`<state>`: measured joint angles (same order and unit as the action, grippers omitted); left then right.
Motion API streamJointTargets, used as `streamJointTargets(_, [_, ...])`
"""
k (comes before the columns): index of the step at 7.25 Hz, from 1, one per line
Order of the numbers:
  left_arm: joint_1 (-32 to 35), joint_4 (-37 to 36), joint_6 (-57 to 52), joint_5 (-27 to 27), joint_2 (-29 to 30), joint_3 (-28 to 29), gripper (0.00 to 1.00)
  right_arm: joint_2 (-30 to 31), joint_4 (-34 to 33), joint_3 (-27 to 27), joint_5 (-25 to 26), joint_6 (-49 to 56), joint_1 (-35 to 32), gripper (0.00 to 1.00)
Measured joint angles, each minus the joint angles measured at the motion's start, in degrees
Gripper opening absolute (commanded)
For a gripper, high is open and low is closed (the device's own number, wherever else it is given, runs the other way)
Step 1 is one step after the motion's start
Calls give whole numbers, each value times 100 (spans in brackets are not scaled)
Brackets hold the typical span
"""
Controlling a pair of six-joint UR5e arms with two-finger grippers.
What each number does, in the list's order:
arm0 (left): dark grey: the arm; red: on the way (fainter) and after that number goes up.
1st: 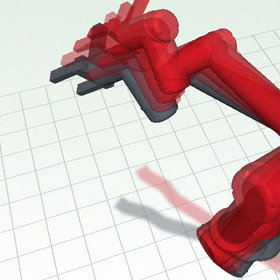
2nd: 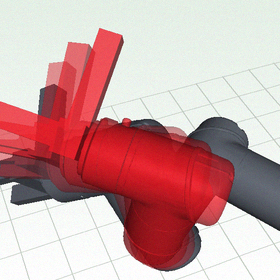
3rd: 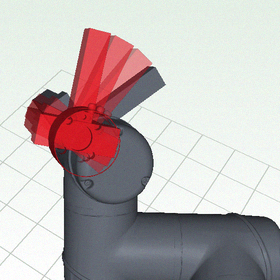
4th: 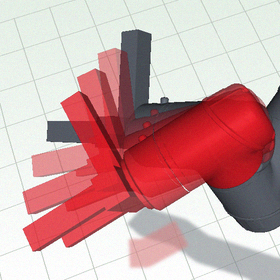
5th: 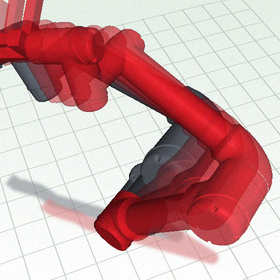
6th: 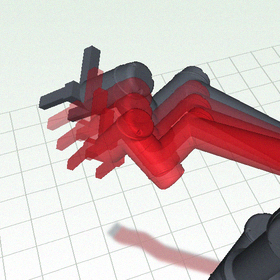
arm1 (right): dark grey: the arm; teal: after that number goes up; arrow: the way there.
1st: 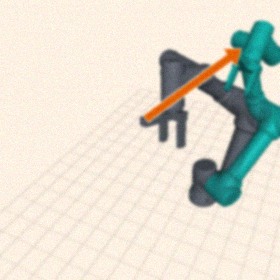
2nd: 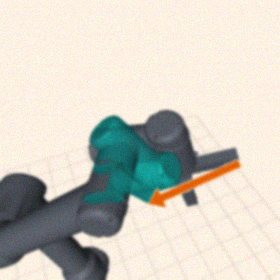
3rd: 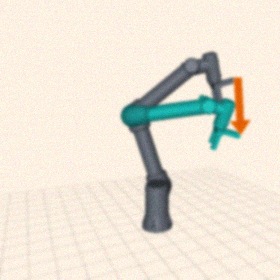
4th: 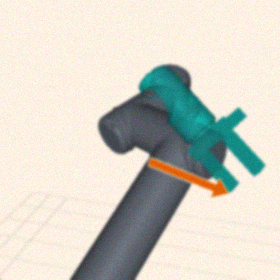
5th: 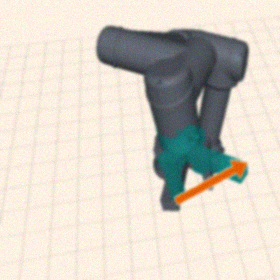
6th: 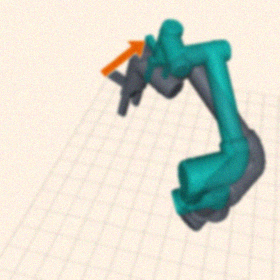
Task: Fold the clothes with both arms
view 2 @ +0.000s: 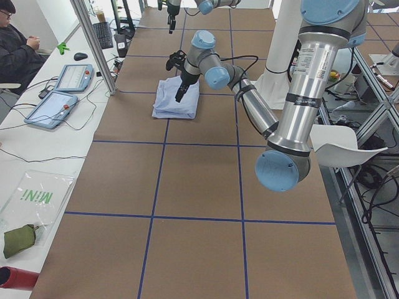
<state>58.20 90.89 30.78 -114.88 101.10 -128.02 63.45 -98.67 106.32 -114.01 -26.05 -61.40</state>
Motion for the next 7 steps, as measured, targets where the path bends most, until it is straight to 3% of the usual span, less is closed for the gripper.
streamJointTargets(2, [1471, -484, -2379, -611, -259, 427, 100, 1228, -57, 190, -1036, 2228, -1331, 100])
streamJointTargets(3, [1989, -514, -3314, -887, -494, 786, 100, 1867, -54, 207, -1311, 3118, -1849, 100])
streamJointTargets(5, [2406, -476, -3842, -1040, -972, 1408, 100, 2794, 31, 245, -1488, 3771, -2265, 100])
streamJointTargets(7, [2897, -476, -3861, -1100, -1067, 1842, 100, 3002, 83, 141, -1510, 3849, -2317, 100])
